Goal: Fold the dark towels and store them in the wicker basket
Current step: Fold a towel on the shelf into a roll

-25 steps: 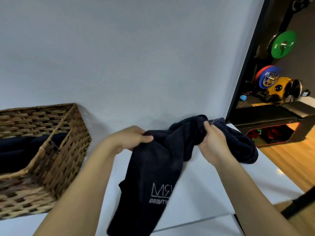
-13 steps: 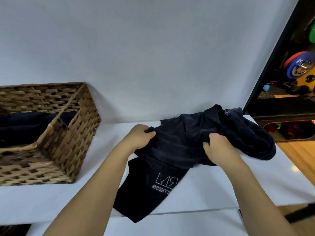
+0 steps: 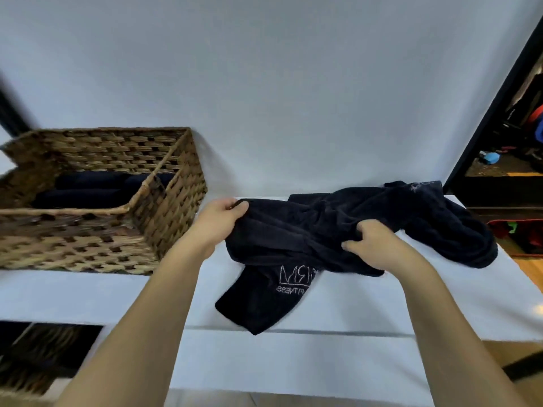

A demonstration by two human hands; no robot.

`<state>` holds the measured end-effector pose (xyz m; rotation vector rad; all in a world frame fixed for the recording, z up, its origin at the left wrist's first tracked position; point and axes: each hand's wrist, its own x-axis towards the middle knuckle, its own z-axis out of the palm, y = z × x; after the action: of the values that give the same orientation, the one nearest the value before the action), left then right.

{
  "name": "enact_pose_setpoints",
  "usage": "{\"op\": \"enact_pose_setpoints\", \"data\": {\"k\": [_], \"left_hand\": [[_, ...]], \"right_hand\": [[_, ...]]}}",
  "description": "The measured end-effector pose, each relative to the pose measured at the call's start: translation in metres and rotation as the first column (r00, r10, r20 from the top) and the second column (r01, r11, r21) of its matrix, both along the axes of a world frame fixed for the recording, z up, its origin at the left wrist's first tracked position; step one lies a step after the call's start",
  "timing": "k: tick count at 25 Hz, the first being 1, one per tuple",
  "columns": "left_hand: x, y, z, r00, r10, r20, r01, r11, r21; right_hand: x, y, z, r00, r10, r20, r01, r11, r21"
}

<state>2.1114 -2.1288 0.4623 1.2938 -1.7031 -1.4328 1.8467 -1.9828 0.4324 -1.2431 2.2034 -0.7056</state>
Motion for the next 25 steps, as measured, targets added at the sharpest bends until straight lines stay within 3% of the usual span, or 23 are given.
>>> {"op": "enact_pose_setpoints", "data": {"k": [2,4,6,8,10,13,17,21,23,25], "left_hand": [[0.028,0.012,0.013,0.965,0.064,-0.255,-0.065,0.998,0.005],[0.056,0.026,0.015,0.935,0.074,-0.347,-0.085,0.996,-0.017],[0.083,0.05,0.003,0.969,0.06,-0.241,-0.065,0.998,-0.013],[0.115,0.081,-0.016,0.999,0.049,-0.018,-0.048,0.997,0.055],[0.155,0.113,-0.037,0.986,0.049,0.159,-0.073,0.986,0.149],[0.218,0.152,-0.069,0.966,0.095,0.242,-0.148,0.965,0.215],[0.291,0.204,-0.095,0.916,0.224,0.333,-0.319,0.91,0.265],[0.361,0.247,-0.113,0.828,0.152,0.54,-0.37,0.871,0.323],[0.384,0.259,-0.112,0.809,0.18,0.559,-0.385,0.882,0.273],[0.4,0.269,-0.107,0.826,0.327,0.46,-0.452,0.871,0.194]], "right_hand": [[0.017,0.006,0.023,0.982,-0.189,0.016,0.181,0.911,-0.37],[0.046,0.014,0.04,0.958,-0.233,0.164,0.285,0.763,-0.58],[0.08,0.026,0.037,0.952,-0.18,0.246,0.284,0.816,-0.503],[0.11,0.042,0.02,0.945,-0.177,0.276,0.265,0.907,-0.326],[0.142,0.066,0.006,0.974,-0.106,0.201,0.153,0.96,-0.234],[0.186,0.101,-0.016,0.99,0.055,0.131,-0.031,0.983,-0.179],[0.231,0.129,-0.038,0.943,0.298,0.151,-0.308,0.95,0.049],[0.278,0.149,-0.051,0.859,0.48,0.177,-0.511,0.817,0.267],[0.294,0.151,-0.054,0.861,0.496,0.112,-0.508,0.828,0.239],[0.308,0.149,-0.059,0.91,0.394,0.132,-0.406,0.91,0.082]]}}
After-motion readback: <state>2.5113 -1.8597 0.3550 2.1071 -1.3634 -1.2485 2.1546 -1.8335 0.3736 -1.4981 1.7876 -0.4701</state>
